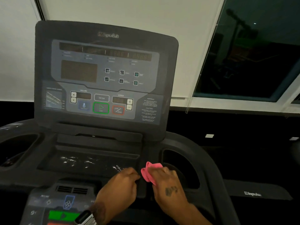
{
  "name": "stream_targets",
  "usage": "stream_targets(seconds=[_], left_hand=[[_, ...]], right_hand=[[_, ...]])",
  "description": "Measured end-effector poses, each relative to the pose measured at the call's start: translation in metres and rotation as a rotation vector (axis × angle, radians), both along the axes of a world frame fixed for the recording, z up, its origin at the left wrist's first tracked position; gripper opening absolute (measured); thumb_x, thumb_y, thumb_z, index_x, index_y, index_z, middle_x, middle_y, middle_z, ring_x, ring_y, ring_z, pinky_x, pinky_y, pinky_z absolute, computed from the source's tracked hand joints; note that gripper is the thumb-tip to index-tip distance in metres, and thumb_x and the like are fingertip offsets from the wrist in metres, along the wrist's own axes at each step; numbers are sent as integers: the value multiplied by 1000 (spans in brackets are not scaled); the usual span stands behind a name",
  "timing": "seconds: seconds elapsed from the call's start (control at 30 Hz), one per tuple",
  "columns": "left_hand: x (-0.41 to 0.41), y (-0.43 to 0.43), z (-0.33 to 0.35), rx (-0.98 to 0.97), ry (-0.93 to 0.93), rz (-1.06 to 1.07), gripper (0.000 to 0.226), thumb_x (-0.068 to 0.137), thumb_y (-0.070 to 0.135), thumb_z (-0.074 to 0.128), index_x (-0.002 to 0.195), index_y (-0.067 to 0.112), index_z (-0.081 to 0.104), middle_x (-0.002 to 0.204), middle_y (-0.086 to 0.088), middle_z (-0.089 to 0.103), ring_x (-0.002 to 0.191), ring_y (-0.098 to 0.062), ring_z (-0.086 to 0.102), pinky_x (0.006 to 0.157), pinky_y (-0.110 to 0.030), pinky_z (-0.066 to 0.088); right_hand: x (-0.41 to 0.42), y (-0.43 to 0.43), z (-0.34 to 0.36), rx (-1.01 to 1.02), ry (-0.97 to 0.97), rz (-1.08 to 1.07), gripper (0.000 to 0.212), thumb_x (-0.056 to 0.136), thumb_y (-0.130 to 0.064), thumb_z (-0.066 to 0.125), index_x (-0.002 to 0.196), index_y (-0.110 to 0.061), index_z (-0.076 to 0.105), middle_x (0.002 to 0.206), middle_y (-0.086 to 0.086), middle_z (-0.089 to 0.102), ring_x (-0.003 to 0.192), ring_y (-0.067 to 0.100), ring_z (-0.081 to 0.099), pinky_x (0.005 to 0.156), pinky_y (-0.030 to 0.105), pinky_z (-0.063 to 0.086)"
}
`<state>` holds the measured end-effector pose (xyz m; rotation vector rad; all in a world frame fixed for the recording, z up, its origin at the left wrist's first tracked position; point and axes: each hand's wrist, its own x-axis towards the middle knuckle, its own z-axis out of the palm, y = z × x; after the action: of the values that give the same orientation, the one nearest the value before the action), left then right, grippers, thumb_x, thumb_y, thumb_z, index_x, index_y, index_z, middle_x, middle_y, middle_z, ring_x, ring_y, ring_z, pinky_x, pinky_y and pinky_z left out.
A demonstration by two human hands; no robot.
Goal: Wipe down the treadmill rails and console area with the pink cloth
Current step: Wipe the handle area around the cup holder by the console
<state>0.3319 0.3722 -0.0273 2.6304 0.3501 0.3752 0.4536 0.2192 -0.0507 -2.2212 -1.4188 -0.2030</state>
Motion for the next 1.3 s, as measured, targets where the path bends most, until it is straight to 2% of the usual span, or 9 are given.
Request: stream_targets(seconds=[0.17,0.27,0.37,0.43,0.6,0.67,0.77,1.07,1.3], left_hand=[[0,-1,-4,-10,10,6,57,76,31,26,108,20,71,110,8,63,102,-9,61,93,-24,48],[-1,-1,-3,-24,47,7,47,81,23,35,114,19,69,115,8,60,106,-9,59,97,-24,46],[-1,-3,2,-27,55,12,46,81,22,38,115,20,68,117,8,60,107,-11,59,98,-26,46],[-2,-2,4,-40,64,11,44,84,21,39,118,19,67,120,8,59,108,-11,59,98,-26,46],[-5,-4,7,-50,72,21,39,87,21,42,118,21,66,122,11,57,108,-8,58,96,-26,47],[-5,-5,8,-35,68,19,37,89,20,44,118,21,66,122,11,57,108,-7,57,97,-22,46],[-6,-5,7,-23,64,26,37,89,19,45,120,20,65,122,11,57,110,-8,57,98,-21,44],[-5,-5,-1,-12,53,43,47,84,27,36,122,24,64,124,13,55,113,-6,54,97,-22,45],[-5,-3,-1,-17,52,23,38,89,21,45,122,23,64,124,13,56,111,-5,55,97,-22,46]], right_hand=[[-9,-27,13,-107,-23,104,40,83,-33,53,122,-35,62,110,-20,66,90,7,58,70,27,43],[0,-32,38,-184,312,134,29,88,-33,49,110,-38,67,95,-26,65,93,1,59,84,25,46],[21,-17,73,42,752,150,24,82,-20,47,81,-28,69,76,-19,69,75,-7,60,74,18,45],[40,-2,98,297,806,102,22,90,-12,50,91,-22,70,75,-18,70,71,-8,62,69,14,46],[93,43,160,454,189,-19,49,91,-2,51,135,-22,57,129,-3,61,112,3,54,97,10,38],[116,61,168,384,-77,6,58,83,-1,45,138,-17,54,139,0,55,123,19,48,107,26,35],[138,78,159,240,-296,-31,54,80,-4,46,130,-16,61,135,7,57,122,36,48,98,52,44],[103,49,64,270,-214,-42,52,76,-3,52,123,-16,67,127,0,64,123,19,49,92,45,48],[121,52,100,244,-366,3,49,76,-7,47,119,-15,70,120,1,69,106,30,57,84,49,51]])
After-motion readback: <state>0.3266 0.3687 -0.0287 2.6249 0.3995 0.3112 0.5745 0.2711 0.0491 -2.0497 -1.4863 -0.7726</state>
